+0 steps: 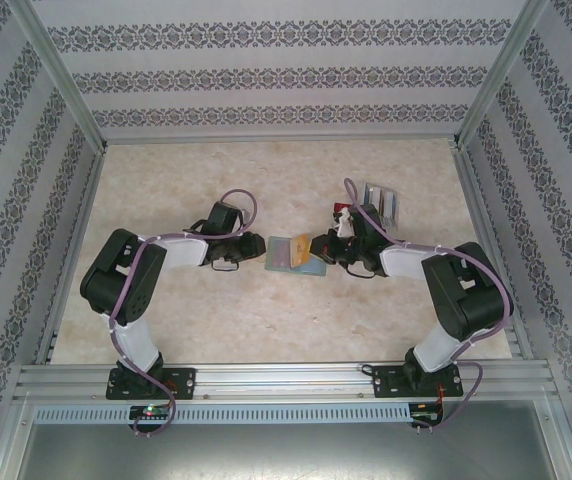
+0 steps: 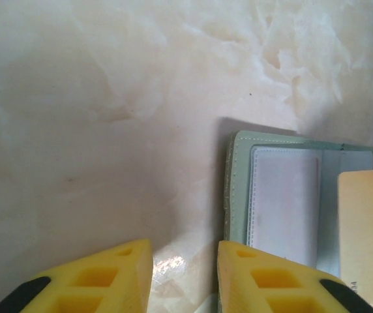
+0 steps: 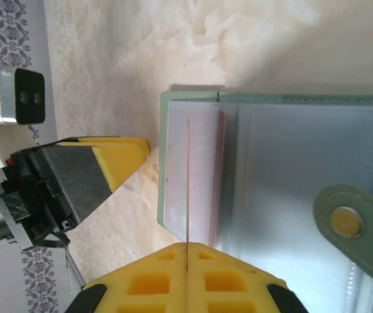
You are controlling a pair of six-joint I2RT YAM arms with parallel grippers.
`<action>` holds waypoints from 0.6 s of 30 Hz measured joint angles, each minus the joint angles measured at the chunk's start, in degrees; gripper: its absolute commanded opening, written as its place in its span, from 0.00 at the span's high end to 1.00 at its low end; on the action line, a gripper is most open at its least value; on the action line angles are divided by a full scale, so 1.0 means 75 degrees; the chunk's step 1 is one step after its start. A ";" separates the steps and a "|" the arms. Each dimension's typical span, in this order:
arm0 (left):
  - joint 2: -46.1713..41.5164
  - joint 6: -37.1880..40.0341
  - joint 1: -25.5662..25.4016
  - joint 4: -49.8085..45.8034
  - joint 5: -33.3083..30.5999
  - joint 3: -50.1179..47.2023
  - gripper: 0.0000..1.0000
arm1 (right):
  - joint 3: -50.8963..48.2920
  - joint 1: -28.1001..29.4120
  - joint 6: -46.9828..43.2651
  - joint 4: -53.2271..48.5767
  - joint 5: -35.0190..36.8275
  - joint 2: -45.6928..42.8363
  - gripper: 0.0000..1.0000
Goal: Put the credit cards into the card holder
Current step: Insert the credit card into the card slot.
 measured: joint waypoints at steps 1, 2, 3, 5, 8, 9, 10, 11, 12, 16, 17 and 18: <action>0.0012 0.0000 0.0009 0.0009 0.0052 0.0000 0.70 | -0.0023 -0.0023 0.0000 0.0009 0.0000 0.0000 1.00; 0.0020 0.0000 0.0038 0.0012 0.0087 0.0000 0.70 | -0.0047 -0.0050 0.0000 0.0020 -0.0006 0.0000 1.00; 0.0023 0.0000 0.0047 0.0009 0.0114 0.0003 0.70 | -0.0076 -0.0093 0.0000 0.0044 -0.0017 0.0006 1.00; 0.0032 0.0000 0.0047 0.0009 0.0122 0.0006 0.71 | -0.0099 -0.0099 -0.0003 0.0082 -0.0044 0.0061 1.00; 0.0044 0.0003 0.0047 0.0009 0.0146 0.0009 0.71 | -0.0099 -0.0096 0.0000 0.0169 -0.0128 0.0259 1.00; 0.0050 0.0003 0.0050 0.0009 0.0154 0.0015 0.71 | -0.0099 -0.0096 0.0000 0.0207 -0.0172 0.0344 1.00; 0.0052 0.0003 0.0052 0.0006 0.0172 0.0017 0.71 | -0.0099 -0.0096 0.0003 0.0245 -0.0201 0.0417 1.00; 0.0064 0.0003 0.0052 0.0006 0.0178 0.0026 0.72 | -0.0099 -0.0096 0.0003 0.0291 -0.0224 0.0510 1.00; 0.0067 0.0003 0.0052 0.0006 0.0187 0.0029 0.72 | -0.0099 -0.0096 0.0003 0.0338 -0.0256 0.0597 1.00; 0.0105 0.0003 0.0052 -0.0061 0.0210 0.0099 0.73 | -0.0099 -0.0099 0.0006 0.0431 -0.0321 0.0740 1.00; 0.0117 0.0006 0.0052 -0.0082 0.0213 0.0114 0.74 | -0.0099 -0.0099 0.0006 0.0463 -0.0338 0.0740 1.00; 0.0131 0.0003 0.0052 -0.0093 0.0224 0.0125 0.74 | -0.0099 -0.0099 0.0006 0.0501 -0.0350 0.0740 1.00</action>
